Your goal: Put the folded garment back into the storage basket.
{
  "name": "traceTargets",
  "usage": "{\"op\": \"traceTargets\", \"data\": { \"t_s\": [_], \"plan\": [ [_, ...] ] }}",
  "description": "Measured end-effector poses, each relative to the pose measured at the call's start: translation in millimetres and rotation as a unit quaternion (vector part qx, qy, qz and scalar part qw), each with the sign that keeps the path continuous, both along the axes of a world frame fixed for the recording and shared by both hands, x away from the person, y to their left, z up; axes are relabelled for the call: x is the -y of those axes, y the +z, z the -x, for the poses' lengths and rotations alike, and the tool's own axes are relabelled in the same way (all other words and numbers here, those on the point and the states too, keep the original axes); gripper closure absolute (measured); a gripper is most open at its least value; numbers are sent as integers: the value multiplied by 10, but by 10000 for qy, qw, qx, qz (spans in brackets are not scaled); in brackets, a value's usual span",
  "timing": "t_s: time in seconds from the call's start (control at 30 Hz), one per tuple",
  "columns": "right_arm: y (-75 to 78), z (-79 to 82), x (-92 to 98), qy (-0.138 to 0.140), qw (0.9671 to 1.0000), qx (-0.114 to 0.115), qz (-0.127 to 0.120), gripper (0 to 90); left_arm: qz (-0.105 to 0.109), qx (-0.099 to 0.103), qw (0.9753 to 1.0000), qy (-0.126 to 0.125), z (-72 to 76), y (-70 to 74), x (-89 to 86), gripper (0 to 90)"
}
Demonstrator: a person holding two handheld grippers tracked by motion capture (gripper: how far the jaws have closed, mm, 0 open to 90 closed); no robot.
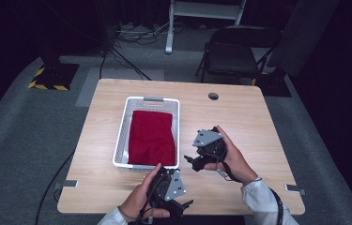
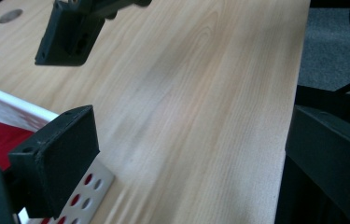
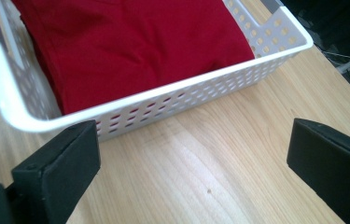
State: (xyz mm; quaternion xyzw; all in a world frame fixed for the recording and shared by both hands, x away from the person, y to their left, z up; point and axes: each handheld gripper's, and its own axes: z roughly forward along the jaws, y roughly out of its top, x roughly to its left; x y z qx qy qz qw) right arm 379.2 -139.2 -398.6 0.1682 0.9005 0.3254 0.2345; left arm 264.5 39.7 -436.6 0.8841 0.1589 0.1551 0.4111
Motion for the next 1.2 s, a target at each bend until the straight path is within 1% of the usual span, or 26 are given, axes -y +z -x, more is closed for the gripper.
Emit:
{"op": "traceTargets", "data": {
  "t_s": [0.03, 0.1, 0.17, 0.23, 0.27, 0.37, 0.43, 0.5, 0.53, 0.6, 0.67, 0.87, 0.93, 1.03, 1.17, 1.2],
  "plan": [
    [0, 0, 0, 0, 10000, 0, 0, 26, 0, 0, 10000, 0, 0, 0, 0, 27],
    [-15, 26, 41, 9, 10000, -3, 14, 26, -139, 20, 9999, -26, 2, -42, 24, 27],
    [-44, 51, 107, -44, 10000, -48, 19, 26, -138, -42, 9999, -42, 5, -75, 35, 28],
    [-63, 63, 144, -58, 9999, -86, 9, 26, -250, -94, 9996, -64, 8, -141, 54, 28],
    [-82, 74, 169, -58, 9999, -111, 11, 26, -254, -145, 9996, -67, 7, -167, 61, 28],
    [-128, 100, 230, -79, 9998, -132, 96, 25, -413, -189, 9989, -81, 3, -224, 72, 30],
    [-159, 118, 281, -115, 9997, -158, 114, 25, -385, -274, 9989, -78, -9, -247, 77, 32],
    [-188, 138, 335, -156, 9996, -168, 138, 25, -406, -292, 9987, -84, -12, -266, 88, 36],
    [-200, 151, 365, -172, 9996, -157, 158, 24, -447, -269, 9986, -115, -15, -275, 93, 35],
    [-223, 171, 429, -230, 9995, -158, 176, 24, -504, -322, 9982, -67, -18, -301, 97, 35],
    [-247, 190, 497, -283, 9993, -149, 188, 24, -571, -331, 9978, -47, -31, -330, 91, 35],
    [-309, 271, 697, -461, 9987, -152, 178, 24, -686, -478, 9965, 31, -49, -434, 33, 37],
    [-334, 297, 758, -519, 9984, -162, 172, 24, -718, -493, 9962, 53, -51, -465, 22, 37],
    [-382, 342, 839, -573, 9980, -183, 213, 24, -736, -569, 9956, 68, -50, -503, 9, 37],
    [-447, 394, 936, -641, 9975, -243, 183, 24, -802, -621, 9948, 66, -52, -547, 9, 37],
    [-466, 403, 959, -647, 9974, -258, 183, 24, -726, -673, 9950, 85, -51, -561, 3, 37]
  ]
}}
